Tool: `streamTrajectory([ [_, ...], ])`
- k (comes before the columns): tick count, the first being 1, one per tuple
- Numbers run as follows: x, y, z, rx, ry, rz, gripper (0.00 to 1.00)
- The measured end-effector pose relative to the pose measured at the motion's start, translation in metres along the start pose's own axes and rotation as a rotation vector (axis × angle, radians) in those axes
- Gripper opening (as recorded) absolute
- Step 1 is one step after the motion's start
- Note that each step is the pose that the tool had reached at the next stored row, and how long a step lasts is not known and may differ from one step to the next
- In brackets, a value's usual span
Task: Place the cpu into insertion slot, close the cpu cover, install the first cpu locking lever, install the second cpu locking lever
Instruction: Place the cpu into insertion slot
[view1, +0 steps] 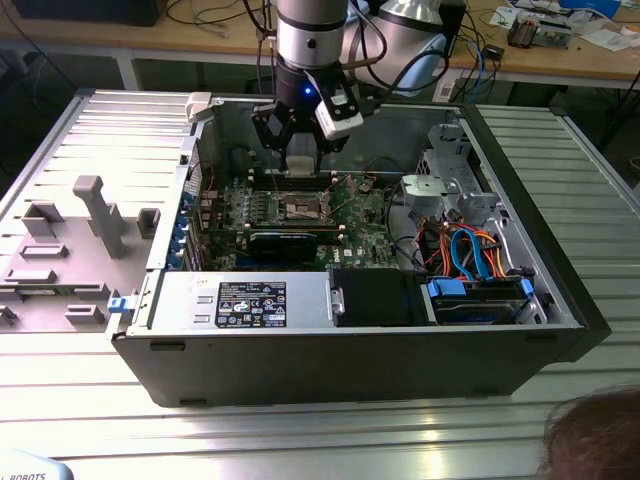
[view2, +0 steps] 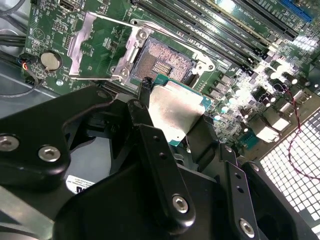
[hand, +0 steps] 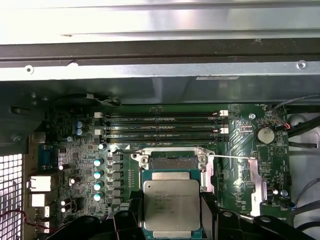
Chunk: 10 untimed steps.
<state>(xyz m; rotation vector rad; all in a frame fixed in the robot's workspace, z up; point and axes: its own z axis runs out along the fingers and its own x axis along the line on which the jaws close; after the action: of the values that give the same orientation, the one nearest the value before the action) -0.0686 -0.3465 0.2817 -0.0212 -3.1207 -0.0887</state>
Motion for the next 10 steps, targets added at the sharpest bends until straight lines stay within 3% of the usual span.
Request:
streamTrajectory([
  [10,-0.0005,-0.0001,0.0024,0.0000,0.0000,0.000,0.54],
])
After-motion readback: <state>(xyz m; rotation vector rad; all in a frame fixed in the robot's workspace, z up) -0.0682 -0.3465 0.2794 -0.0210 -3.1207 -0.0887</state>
